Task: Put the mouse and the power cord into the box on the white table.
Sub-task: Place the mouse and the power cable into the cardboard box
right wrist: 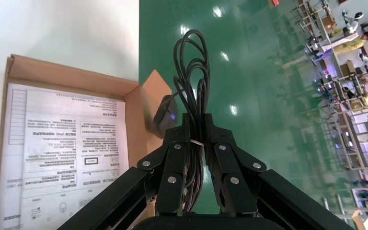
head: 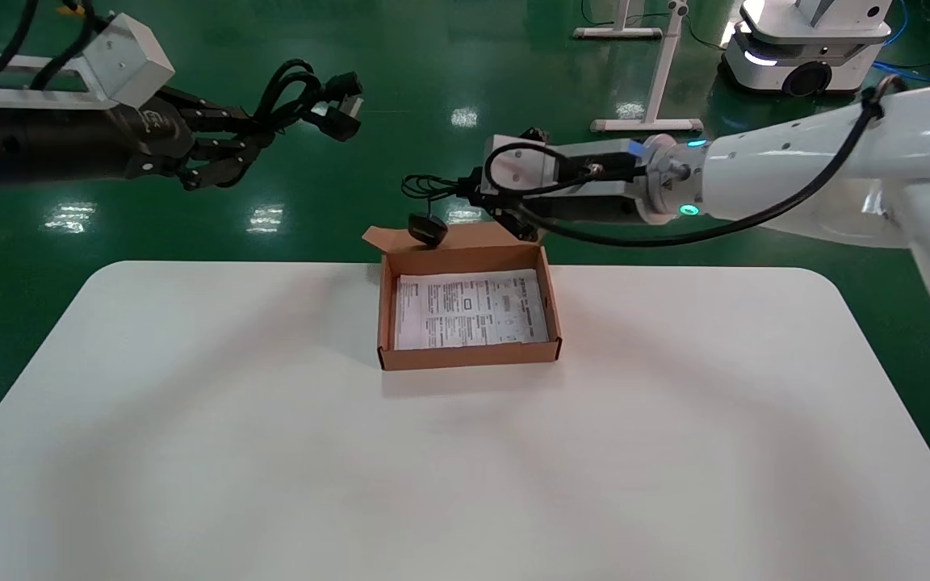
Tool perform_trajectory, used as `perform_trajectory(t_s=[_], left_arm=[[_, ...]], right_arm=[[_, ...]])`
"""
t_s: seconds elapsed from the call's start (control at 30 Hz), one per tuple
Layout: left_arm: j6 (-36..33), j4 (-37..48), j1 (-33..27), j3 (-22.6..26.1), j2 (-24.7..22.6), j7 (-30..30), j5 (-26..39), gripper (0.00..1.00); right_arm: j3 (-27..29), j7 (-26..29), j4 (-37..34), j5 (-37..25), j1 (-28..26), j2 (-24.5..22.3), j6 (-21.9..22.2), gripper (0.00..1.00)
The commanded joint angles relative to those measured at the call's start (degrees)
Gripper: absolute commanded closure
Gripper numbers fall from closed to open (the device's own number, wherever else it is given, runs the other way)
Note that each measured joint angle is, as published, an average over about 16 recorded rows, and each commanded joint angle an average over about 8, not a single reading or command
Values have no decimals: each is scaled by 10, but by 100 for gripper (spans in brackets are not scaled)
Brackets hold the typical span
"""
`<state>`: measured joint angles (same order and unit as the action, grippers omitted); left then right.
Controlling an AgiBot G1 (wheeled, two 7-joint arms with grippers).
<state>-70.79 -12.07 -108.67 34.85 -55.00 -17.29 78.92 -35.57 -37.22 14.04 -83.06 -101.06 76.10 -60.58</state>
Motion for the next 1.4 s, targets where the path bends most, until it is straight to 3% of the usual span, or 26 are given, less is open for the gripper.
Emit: perform_trajectory(t_s=[0.03,0.4,0.6,1.0,1.07,1.27,1.33,1.4], left_arm=[[0,3,3,0,-4,0,-1,100],[-8,10,15,-2,-13,-4,-6,100],[-13,7,20,-2,-15,1,-7,100],[-19,-10,20,3,-2,17,0,100],[-19,-13,20,5,1,20,3,100],[-19,-24,23,11,8,33,13,100],[-20,-28,24,13,9,37,15,100],[-21,-33,26,15,8,39,18,100]], right_arm=[[1,0,-5,6,-8,-4,-9,100],[10,7,-6,22,-35,-36,-54,100],[0,1,11,12,-9,-32,-70,100],[-36,-10,29,-26,57,12,-20,100],[-42,-8,34,-27,62,16,-12,87],[-68,12,51,-25,68,18,6,12],[-75,18,56,-23,68,18,10,0],[-82,23,60,-19,68,17,13,0]])
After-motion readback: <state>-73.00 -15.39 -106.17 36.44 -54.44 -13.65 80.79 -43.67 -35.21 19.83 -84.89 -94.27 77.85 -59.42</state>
